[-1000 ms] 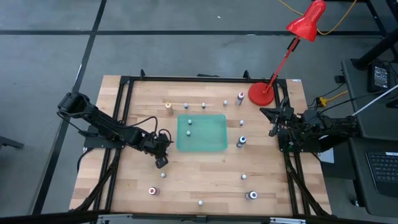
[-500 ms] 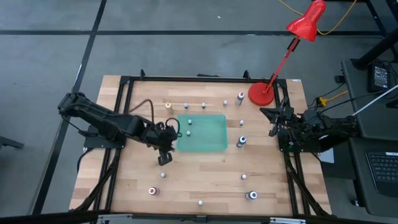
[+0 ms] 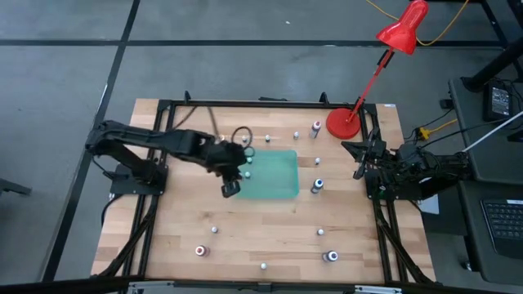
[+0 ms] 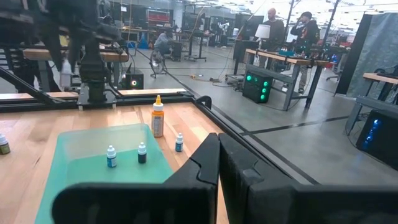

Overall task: Pick & Place food coloring
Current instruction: Put the small red food coloring bottle into the green bin, then put the small green food coloring bottle into the green bin, then put the small blue food coloring bottle into the green bin

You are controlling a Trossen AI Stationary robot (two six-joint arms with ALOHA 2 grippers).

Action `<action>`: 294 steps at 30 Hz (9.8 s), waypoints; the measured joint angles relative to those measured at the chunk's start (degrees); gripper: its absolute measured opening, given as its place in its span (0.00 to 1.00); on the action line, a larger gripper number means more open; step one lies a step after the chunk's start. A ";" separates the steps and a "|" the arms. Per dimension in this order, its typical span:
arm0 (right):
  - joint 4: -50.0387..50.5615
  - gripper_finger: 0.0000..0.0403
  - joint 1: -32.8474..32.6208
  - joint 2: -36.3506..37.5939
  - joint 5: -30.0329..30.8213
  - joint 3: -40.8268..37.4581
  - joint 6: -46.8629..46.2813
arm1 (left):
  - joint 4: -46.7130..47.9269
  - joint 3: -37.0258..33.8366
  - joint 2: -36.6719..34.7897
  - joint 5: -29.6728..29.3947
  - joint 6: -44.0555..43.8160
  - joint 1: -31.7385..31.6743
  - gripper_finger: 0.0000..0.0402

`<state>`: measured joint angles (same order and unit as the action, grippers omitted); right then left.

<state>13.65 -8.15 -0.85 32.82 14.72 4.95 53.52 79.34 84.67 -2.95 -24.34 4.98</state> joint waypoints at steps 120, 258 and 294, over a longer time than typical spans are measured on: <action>0.40 0.03 -0.01 -0.01 -0.07 0.00 0.15 | 2.08 -6.88 13.66 -1.55 -35.15 26.18 0.63; 0.81 0.03 0.00 -0.01 -2.48 -0.02 -0.17 | -20.61 -15.85 16.21 7.42 5.51 -6.52 0.16; 0.88 0.03 0.00 -0.03 -2.45 -0.02 -0.04 | 3.45 7.03 3.81 -4.68 13.59 -15.07 0.38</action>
<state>14.53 -8.16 -0.88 30.37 14.70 4.91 56.97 86.36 88.47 -7.63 -10.74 -10.09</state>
